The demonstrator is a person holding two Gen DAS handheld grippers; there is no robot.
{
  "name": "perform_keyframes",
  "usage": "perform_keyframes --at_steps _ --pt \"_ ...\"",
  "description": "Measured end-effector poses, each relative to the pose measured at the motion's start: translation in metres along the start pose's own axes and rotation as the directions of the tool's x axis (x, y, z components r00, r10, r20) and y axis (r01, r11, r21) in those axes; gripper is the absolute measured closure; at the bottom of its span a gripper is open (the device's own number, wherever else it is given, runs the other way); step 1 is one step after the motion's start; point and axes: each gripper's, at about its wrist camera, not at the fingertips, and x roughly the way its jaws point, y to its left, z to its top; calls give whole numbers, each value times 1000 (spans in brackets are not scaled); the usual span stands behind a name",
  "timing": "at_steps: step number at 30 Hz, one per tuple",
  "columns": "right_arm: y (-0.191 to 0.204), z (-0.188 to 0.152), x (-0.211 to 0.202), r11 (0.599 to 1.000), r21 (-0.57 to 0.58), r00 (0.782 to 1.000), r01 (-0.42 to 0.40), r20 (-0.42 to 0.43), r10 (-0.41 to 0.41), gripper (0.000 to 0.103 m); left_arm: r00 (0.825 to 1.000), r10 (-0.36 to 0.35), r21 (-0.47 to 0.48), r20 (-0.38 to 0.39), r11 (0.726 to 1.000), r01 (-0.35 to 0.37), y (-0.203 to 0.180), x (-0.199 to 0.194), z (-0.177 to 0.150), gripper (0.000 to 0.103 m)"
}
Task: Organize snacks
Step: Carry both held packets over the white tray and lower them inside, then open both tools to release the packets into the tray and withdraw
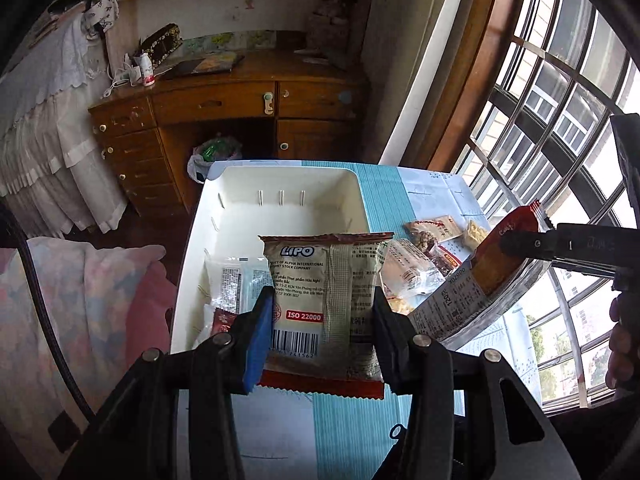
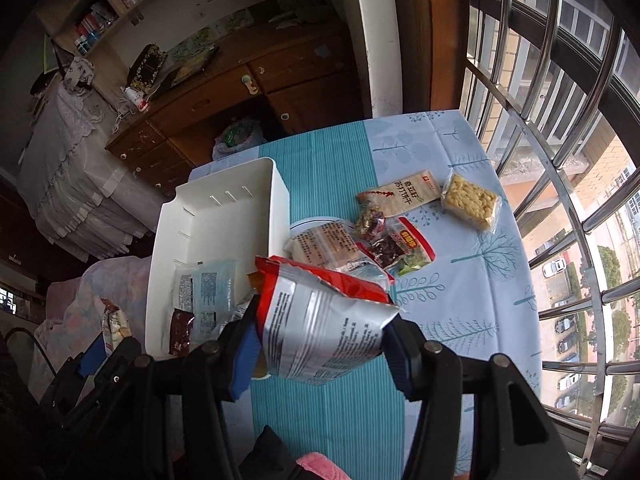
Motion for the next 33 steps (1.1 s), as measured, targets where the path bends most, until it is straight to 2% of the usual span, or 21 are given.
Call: perform_keyframes --at_steps 6,14,20,22,27,29,30,32,33 --pt "42 -2 6 1000 1 1000 -7 1 7 48 1000 -14 32 -6 999 14 33 7 6 59" --pt "83 -6 37 1000 23 999 12 -44 -11 48 998 -57 67 -30 996 59 67 26 9 59" --pt "104 -6 62 999 37 997 32 -73 -29 48 993 -103 97 -64 989 109 77 47 11 58" --pt "110 -3 67 998 42 997 44 -62 -42 48 990 -120 103 -71 987 126 80 52 13 58" --pt "118 12 79 997 74 999 15 -30 -13 47 988 -133 108 -77 984 141 85 62 18 58" --pt "121 16 84 997 74 1000 4 -28 -2 46 987 -134 110 -86 984 143 86 65 19 54" --pt "122 17 86 997 77 1000 7 -26 -5 46 987 -132 112 -91 983 142 87 66 20 44" --pt "125 17 87 996 84 1000 15 -12 -14 46 988 -123 113 -91 985 133 89 66 19 34" --pt "125 17 86 996 87 1000 19 -4 -18 45 989 -122 111 -89 985 131 89 65 19 33"
